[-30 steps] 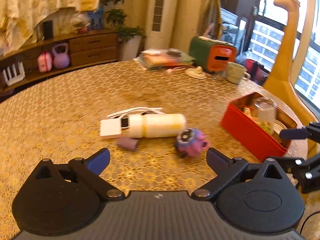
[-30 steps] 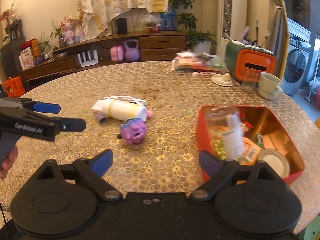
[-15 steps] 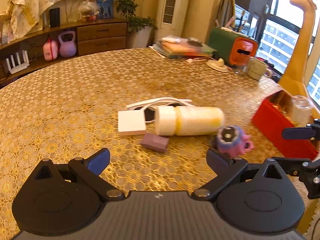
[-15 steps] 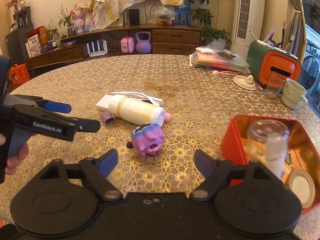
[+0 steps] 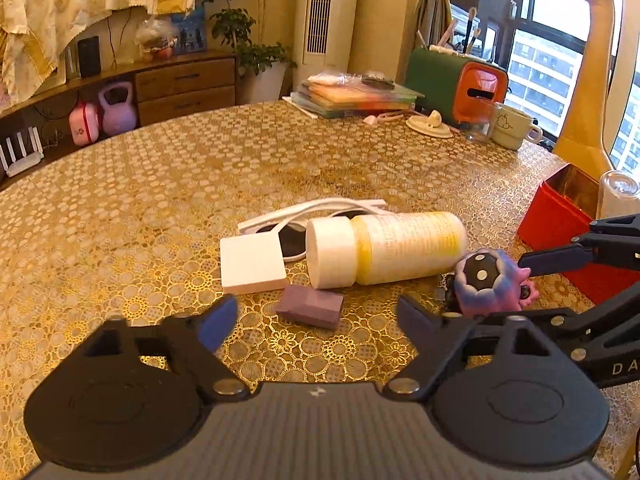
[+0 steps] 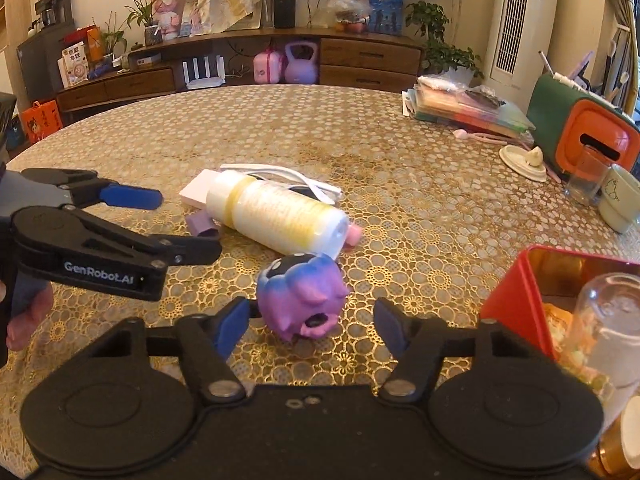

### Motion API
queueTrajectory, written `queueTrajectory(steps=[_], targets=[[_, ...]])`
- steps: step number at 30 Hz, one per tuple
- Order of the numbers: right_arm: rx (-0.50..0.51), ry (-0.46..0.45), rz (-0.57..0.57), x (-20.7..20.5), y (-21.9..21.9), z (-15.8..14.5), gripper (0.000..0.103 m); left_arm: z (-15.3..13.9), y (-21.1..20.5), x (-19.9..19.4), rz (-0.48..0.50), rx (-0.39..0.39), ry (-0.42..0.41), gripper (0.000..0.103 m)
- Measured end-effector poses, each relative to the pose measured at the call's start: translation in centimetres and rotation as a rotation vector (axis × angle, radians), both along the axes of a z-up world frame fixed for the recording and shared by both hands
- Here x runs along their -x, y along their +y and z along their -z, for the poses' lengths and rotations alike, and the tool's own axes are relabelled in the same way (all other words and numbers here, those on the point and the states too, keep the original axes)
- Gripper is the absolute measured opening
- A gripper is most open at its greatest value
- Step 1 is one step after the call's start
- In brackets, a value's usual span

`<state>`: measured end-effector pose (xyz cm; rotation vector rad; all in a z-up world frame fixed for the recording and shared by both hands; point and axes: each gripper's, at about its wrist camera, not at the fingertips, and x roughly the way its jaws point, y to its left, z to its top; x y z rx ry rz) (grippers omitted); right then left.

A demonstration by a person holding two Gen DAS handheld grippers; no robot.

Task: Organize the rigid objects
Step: 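Grasp the purple toy with the right gripper while the left grasps the purple eraser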

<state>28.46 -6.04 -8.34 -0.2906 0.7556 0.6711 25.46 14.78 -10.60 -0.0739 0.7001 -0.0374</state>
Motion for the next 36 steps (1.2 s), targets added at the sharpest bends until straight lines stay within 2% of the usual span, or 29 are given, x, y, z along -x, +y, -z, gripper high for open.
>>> queueTrajectory(steps=[5,7,11,13,16,19,28,36], targets=[[-0.007,0.001,-0.007,-0.4,0.6,0.3,0.066,0.6,0.1,-0.3,0.011,0.014,0.011,0.062],[-0.011,0.005,-0.008,-0.4,0.7,0.5,0.066,0.6,-0.1,-0.3,0.017,0.004,0.006,0.06],[-0.021,0.004,-0.01,-0.4,0.9,0.6,0.06,0.6,-0.1,-0.4,0.015,-0.002,0.002,0.047],[-0.021,0.002,-0.009,-0.4,1.0,0.6,0.06,0.5,0.0,-0.6,0.007,-0.001,0.005,0.041],[-0.022,-0.001,-0.006,-0.3,0.9,0.6,0.059,0.5,-0.1,-0.6,0.012,0.007,0.006,0.041],[-0.026,-0.01,0.001,-0.1,0.7,0.3,0.052,0.4,-0.4,-0.5,0.015,0.0,0.009,0.041],[-0.032,0.005,0.023,1.1,-0.4,0.2,0.052,-0.1,-1.2,0.5,0.005,0.004,0.023,0.04],[-0.064,-0.014,0.023,3.1,-2.2,-1.3,0.052,-1.7,-2.6,1.8,0.017,0.008,0.022,0.04]])
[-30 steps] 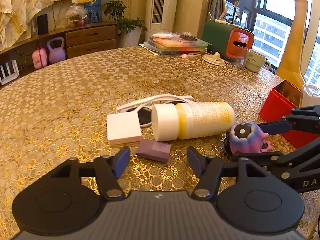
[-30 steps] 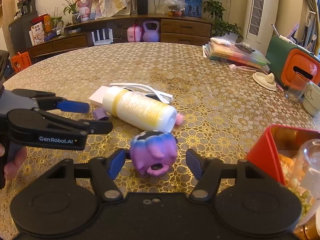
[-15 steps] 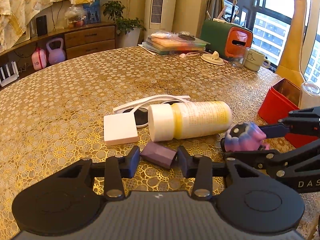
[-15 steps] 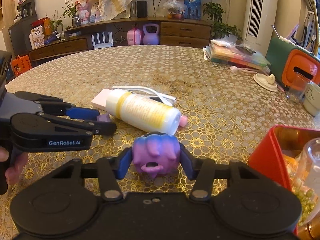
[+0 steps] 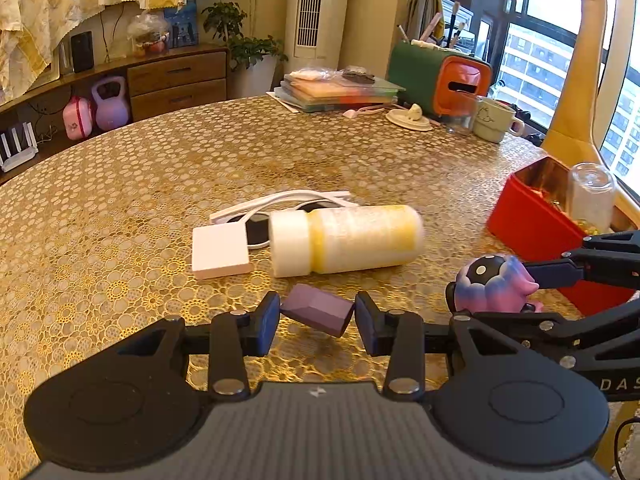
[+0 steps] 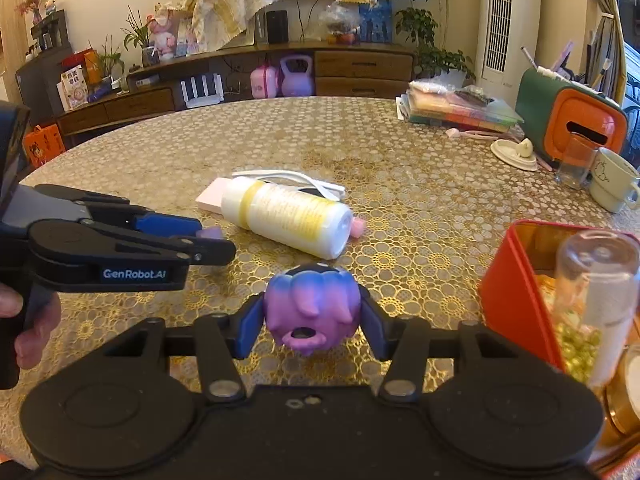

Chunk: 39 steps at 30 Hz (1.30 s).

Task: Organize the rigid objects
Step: 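Grasp the purple toy with the right gripper while the left grasps the purple eraser, then carry the purple toy and eraser into the red tin and release both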

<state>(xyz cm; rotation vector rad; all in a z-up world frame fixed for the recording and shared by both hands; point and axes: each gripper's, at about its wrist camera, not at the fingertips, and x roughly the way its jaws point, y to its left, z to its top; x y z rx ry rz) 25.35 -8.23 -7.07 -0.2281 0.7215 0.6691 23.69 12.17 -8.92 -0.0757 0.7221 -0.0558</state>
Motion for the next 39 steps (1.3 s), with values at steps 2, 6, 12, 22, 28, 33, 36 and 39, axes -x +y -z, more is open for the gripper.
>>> queueTrajectory(steps=[2,6,12,22,28,33,36,39], targets=[[-0.005,-0.002,0.004,0.4,-0.6,-0.5,0.052,-0.4,-0.5,0.3,0.003,0.0,0.002,0.04],[-0.021,-0.009,0.015,1.4,-2.0,-1.5,0.052,-1.6,-1.5,1.0,0.015,0.003,-0.003,0.04],[-0.04,-0.025,0.034,2.8,-4.2,-3.2,0.052,-3.6,-3.6,2.2,0.048,0.006,-0.021,0.04],[-0.066,-0.057,0.063,4.9,-7.7,-5.4,0.052,-6.6,-7.3,4.1,0.095,0.007,-0.058,0.04],[-0.071,-0.078,0.089,5.8,-10.2,-6.4,0.052,-8.0,-9.8,4.7,0.133,0.01,-0.073,0.04],[-0.076,-0.087,0.115,6.3,-12.6,-6.8,0.052,-8.5,-12.1,4.8,0.171,0.011,-0.073,0.04],[-0.074,-0.09,0.138,6.5,-13.9,-6.8,0.052,-8.5,-13.4,4.7,0.193,0.014,-0.071,0.04],[-0.07,-0.092,0.157,6.5,-15.2,-6.8,0.052,-8.6,-14.7,4.5,0.213,0.018,-0.068,0.04]])
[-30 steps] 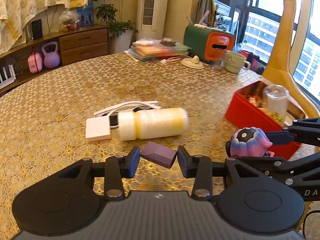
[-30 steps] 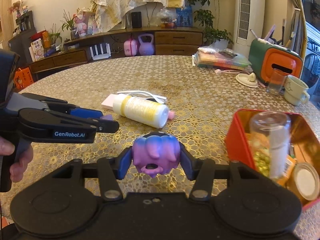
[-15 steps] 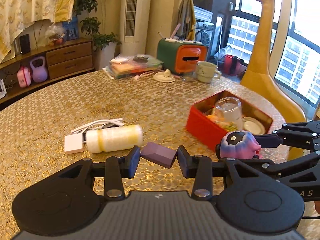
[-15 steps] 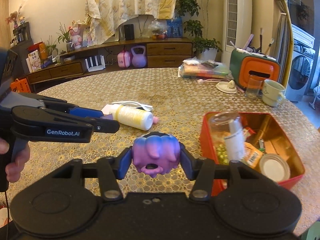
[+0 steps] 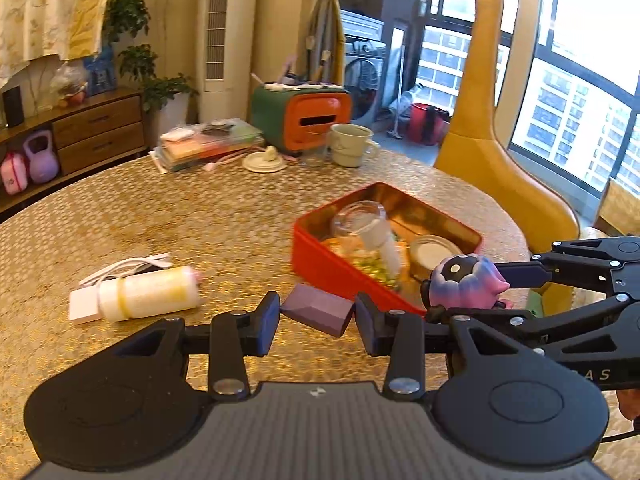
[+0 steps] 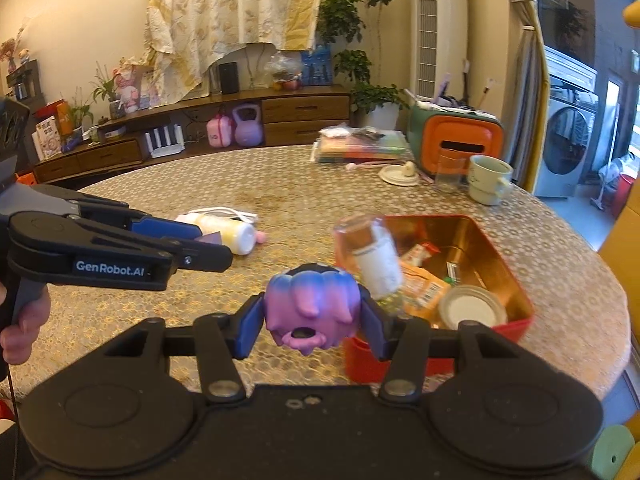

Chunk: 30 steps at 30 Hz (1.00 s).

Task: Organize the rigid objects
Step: 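Carry the purple toy and eraser into the red tin and release both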

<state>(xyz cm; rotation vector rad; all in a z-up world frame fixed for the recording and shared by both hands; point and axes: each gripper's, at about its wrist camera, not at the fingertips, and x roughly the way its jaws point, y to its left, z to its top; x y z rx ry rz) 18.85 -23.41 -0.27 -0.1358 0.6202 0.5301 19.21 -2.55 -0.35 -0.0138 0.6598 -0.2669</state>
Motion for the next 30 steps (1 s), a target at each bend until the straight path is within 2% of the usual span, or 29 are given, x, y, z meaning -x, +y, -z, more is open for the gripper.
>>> queueTrajectory(steps=[10,23,30], targets=[[-0.008,0.001,0.07,-1.1,-3.8,0.5,0.052,0.0,-4.2,-1.7,0.067,-0.02,0.009,0.04],[-0.013,0.019,0.132,-4.7,-6.7,1.6,0.052,0.2,-8.6,-7.1,0.124,-0.004,0.015,0.04],[-0.013,0.033,0.141,-7.0,-7.1,2.4,0.052,1.3,-8.9,-10.3,0.098,-0.003,0.036,0.04]])
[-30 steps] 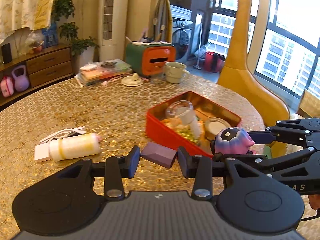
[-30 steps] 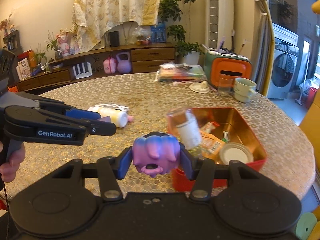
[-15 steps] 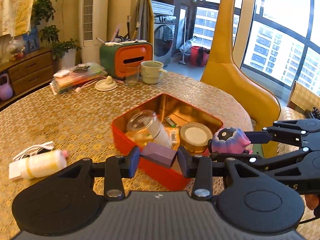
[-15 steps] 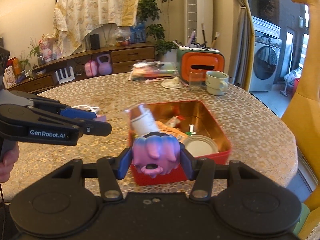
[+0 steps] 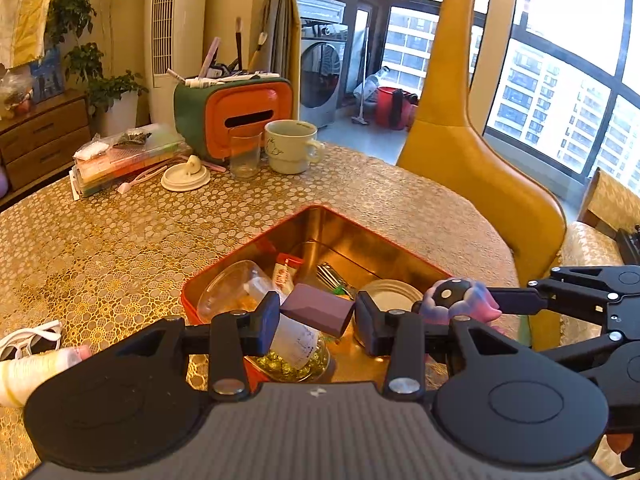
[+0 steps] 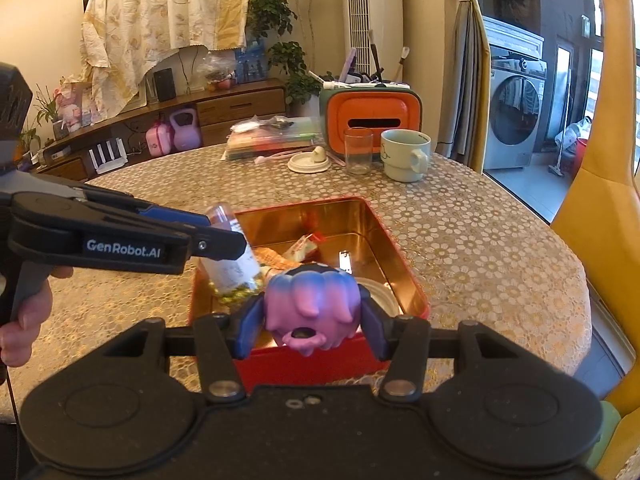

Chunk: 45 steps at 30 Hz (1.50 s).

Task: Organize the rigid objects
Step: 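Carry the purple toy and eraser into the red tin and release both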

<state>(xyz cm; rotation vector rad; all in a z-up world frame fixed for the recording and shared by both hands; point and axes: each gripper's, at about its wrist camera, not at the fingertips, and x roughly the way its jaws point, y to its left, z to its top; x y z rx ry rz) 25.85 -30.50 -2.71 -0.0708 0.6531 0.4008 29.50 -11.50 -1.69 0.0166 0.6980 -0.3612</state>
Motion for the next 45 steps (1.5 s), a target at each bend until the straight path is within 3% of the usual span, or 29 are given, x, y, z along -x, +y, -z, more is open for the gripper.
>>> queueTrajectory(steps=[18,32,45], targets=[[0.092,-0.006,0.015,-7.5,1.7,2.1,0.052,2.8,-0.4,-6.8,-0.024,0.035,0.07,0.04],[0.132,0.017,0.01,-9.4,2.5,3.9,0.052,4.1,-2.3,-10.6,-0.034,0.005,0.172,0.04],[0.088,0.039,0.024,-9.3,2.2,3.8,0.053,5.7,-2.8,-12.0,-0.041,-0.017,0.242,0.041]])
